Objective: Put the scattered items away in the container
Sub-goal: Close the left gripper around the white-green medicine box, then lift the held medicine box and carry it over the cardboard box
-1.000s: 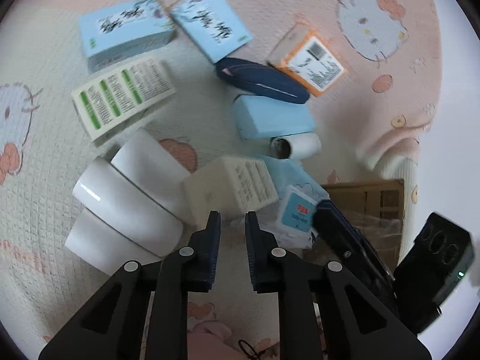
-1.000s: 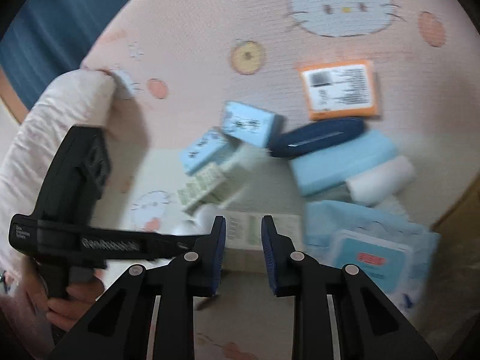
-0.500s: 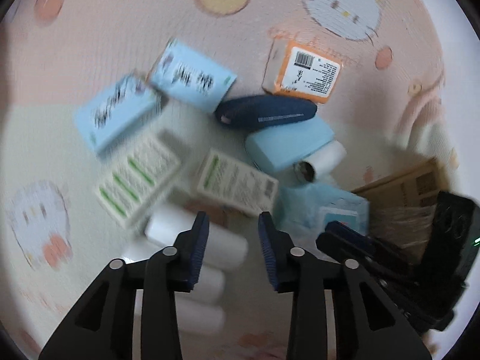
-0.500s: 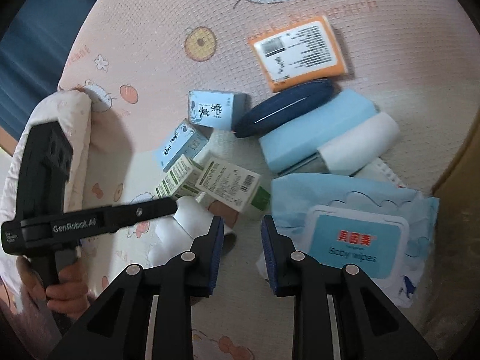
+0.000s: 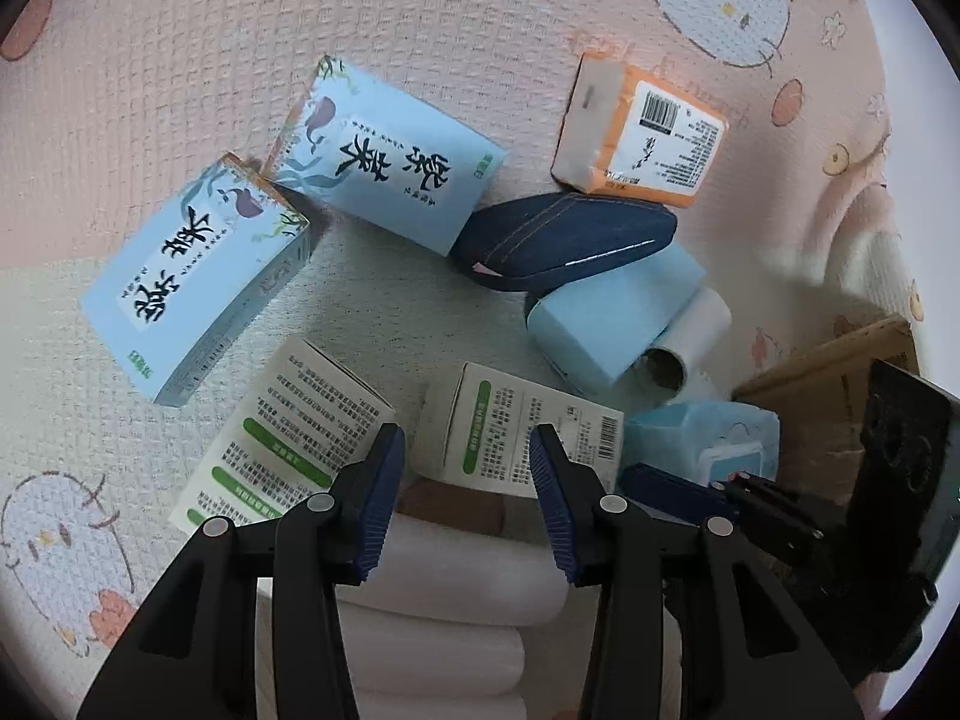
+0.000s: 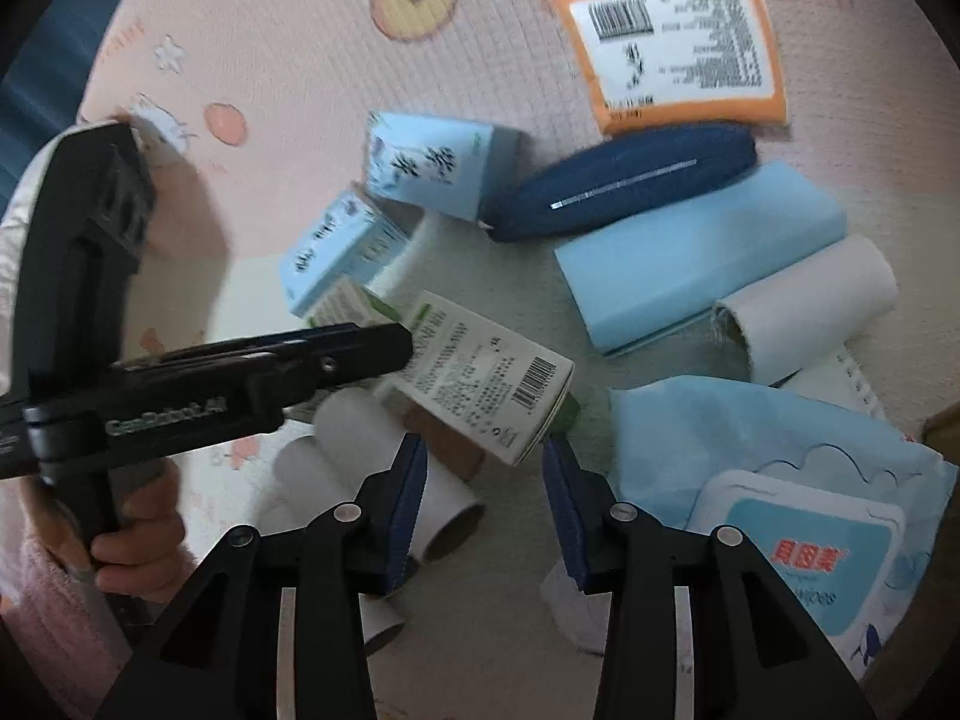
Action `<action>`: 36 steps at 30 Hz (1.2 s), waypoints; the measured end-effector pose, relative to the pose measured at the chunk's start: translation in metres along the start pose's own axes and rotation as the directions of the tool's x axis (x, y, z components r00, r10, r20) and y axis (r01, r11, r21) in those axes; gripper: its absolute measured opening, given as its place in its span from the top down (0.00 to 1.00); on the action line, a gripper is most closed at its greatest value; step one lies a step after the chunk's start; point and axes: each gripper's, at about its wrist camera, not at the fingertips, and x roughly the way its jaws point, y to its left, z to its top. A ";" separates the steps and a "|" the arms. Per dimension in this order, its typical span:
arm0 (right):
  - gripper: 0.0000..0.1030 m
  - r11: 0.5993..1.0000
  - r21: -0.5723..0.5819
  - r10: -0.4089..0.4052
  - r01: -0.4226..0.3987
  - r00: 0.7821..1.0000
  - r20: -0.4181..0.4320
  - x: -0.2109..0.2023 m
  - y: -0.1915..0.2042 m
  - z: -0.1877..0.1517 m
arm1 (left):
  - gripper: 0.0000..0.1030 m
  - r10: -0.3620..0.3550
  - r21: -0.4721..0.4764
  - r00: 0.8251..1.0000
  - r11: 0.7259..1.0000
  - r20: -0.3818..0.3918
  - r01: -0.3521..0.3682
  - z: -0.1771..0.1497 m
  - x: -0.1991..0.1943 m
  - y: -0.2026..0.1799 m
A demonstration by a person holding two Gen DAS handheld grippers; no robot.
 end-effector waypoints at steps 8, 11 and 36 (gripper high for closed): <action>0.58 0.998 0.052 0.030 -0.030 1.000 -0.003 0.018 -0.008 0.007 | 0.54 -0.024 0.008 0.999 1.000 -0.022 0.025 0.000 0.016 -0.001; 0.50 1.000 0.027 0.007 -0.007 1.000 0.002 0.022 -0.001 0.007 | 0.54 -0.015 0.030 1.000 0.999 -0.017 0.016 -0.003 0.014 -0.004; 0.31 0.998 -0.064 0.022 -0.017 0.997 0.075 0.030 0.009 0.009 | 0.56 -0.085 -0.054 0.996 0.995 -0.041 0.082 -0.002 0.015 0.011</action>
